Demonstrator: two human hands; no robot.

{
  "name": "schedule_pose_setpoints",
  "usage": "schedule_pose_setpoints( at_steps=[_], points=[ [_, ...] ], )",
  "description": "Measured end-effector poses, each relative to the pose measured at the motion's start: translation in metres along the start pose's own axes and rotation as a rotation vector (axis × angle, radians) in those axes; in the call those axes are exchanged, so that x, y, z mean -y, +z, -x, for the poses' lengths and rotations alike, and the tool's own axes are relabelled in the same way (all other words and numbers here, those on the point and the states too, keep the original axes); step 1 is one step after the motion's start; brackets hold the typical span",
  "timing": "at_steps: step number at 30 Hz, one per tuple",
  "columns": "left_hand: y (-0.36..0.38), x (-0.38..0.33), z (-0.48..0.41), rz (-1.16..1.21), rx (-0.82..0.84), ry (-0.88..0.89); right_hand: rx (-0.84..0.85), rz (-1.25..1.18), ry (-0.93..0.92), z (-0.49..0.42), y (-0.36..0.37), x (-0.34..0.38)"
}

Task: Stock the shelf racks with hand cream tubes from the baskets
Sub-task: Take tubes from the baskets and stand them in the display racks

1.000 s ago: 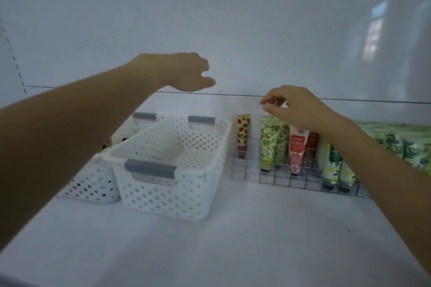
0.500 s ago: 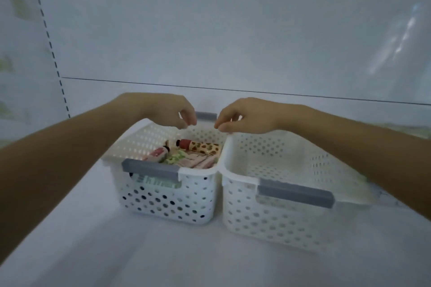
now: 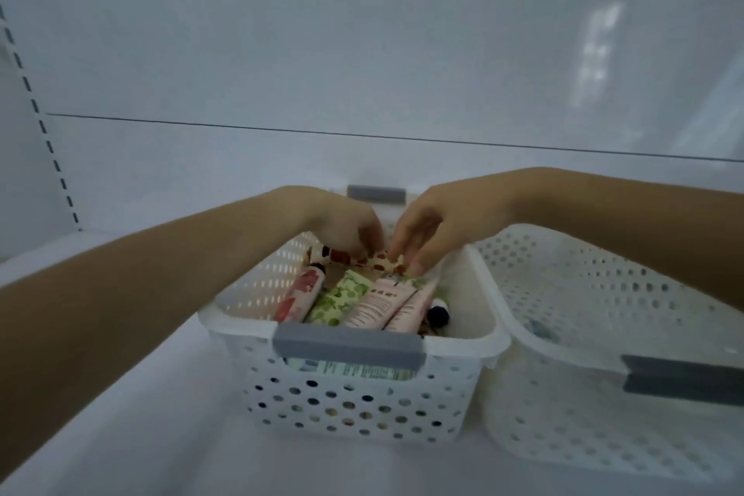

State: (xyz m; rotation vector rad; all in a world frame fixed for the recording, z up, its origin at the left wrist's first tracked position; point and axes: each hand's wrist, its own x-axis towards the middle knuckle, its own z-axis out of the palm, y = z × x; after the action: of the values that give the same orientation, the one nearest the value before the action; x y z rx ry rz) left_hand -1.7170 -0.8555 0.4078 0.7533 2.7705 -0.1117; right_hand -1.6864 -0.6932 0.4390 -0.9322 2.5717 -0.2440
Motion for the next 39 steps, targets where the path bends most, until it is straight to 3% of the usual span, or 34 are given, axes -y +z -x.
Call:
schedule_pose_setpoints(
  at_steps=[7,13,16,20,24,28,32,39],
  points=[
    [0.005,0.005,-0.004,-0.052,-0.05,-0.035,0.057,0.093,0.056,-0.013,0.005,0.022],
    [0.003,0.007,-0.002,-0.102,-0.055,-0.051,0.14,0.017,0.041,-0.003,0.007,0.023],
    [0.003,0.007,0.001,-0.11,-0.028,-0.043,0.094,-0.037,0.027,-0.002,0.007,0.019],
    [-0.001,0.006,0.006,-0.043,-0.049,-0.029,-0.018,-0.293,-0.049,0.003,-0.001,0.012],
    [-0.022,0.005,0.018,0.303,-0.098,0.036,-0.068,-0.62,-0.108,0.021,-0.02,0.005],
    [-0.049,0.003,0.031,0.487,-0.201,0.018,-0.298,-0.816,-0.121,0.046,-0.038,-0.012],
    [-0.071,-0.012,0.041,0.617,-0.346,-0.007,-0.553,-1.192,-0.171,0.07,-0.039,-0.033],
    [-0.093,-0.084,0.037,0.908,-0.493,0.037,-0.719,-1.742,-0.24,0.115,-0.033,-0.064]
  ],
)
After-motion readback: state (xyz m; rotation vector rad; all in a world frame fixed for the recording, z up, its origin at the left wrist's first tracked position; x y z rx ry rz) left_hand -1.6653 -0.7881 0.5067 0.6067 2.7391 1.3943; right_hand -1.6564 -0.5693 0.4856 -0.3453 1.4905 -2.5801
